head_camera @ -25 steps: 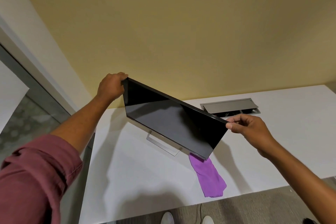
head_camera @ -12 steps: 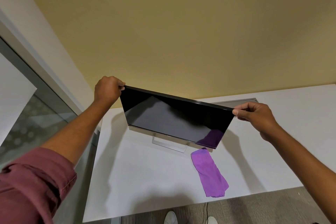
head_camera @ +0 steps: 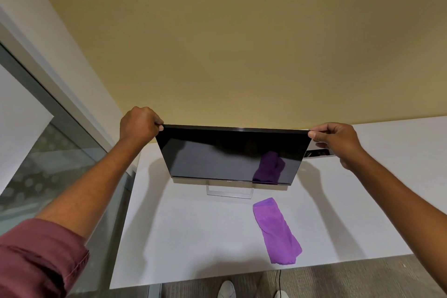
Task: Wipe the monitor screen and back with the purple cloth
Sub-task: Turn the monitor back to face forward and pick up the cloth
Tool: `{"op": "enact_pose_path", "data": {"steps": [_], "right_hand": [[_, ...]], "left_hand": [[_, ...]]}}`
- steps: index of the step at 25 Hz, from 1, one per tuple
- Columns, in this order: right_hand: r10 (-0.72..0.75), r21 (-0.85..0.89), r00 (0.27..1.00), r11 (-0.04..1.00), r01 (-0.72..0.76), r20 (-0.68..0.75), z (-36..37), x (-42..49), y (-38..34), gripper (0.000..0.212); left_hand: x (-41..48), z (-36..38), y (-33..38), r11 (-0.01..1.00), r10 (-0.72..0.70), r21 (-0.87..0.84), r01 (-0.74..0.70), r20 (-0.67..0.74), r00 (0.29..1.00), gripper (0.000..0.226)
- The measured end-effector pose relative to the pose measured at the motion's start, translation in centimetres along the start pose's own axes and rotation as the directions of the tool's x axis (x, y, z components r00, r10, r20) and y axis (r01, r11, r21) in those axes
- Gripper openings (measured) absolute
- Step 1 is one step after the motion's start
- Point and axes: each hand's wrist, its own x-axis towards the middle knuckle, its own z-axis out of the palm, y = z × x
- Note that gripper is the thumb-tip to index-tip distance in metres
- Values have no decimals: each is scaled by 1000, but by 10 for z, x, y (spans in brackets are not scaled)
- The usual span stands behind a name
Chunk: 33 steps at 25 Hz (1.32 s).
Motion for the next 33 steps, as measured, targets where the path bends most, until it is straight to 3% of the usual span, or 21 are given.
{"op": "enact_pose_path", "data": {"steps": [10,26,30,33], "right_hand": [[-12,-11,1000,1000,12,1,0,45,-3,15],[-30,-11,998,999,31,60,-3,73,0,6],[15,94,1000,995,-15,2,3,51,30,24],[109,56,993,992,-111,39,13,20,89,25]], "left_hand": [[-31,-3,11,998,-42,36,42,1,999,15],[-62,-6,31,988,-145,49,146,-12,989,20],[-79,8,34,975,-220,4,220,-44,974,38],[-113,36,46,943,-271,-226,246,-88,959,69]]}}
